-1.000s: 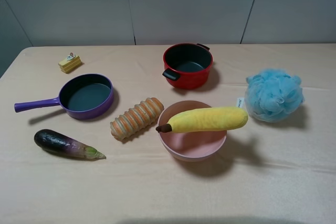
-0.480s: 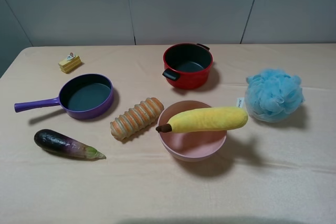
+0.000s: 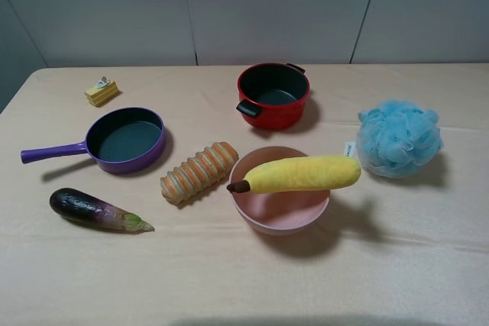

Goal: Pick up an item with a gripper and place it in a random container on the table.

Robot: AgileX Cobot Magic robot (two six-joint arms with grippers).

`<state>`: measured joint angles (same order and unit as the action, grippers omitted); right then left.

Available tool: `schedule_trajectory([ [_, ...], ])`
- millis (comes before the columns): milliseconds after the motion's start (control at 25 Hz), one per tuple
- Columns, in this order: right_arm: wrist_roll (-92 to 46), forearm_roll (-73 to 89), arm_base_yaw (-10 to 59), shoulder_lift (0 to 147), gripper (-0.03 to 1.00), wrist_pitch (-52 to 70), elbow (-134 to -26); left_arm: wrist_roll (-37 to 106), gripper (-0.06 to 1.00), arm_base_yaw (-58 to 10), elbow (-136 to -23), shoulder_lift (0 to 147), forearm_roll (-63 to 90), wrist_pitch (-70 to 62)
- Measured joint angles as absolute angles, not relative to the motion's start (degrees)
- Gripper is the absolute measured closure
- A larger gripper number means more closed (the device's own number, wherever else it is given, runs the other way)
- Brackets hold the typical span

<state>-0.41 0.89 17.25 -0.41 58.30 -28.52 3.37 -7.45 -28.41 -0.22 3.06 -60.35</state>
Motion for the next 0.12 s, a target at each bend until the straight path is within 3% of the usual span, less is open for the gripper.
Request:
schedule_trajectory([
  [120,-0.41,0.89,17.25,-0.41,0.27,58.30,-28.52,3.37,-0.05,-7.45,-28.41,-0.22,3.06,-60.35],
])
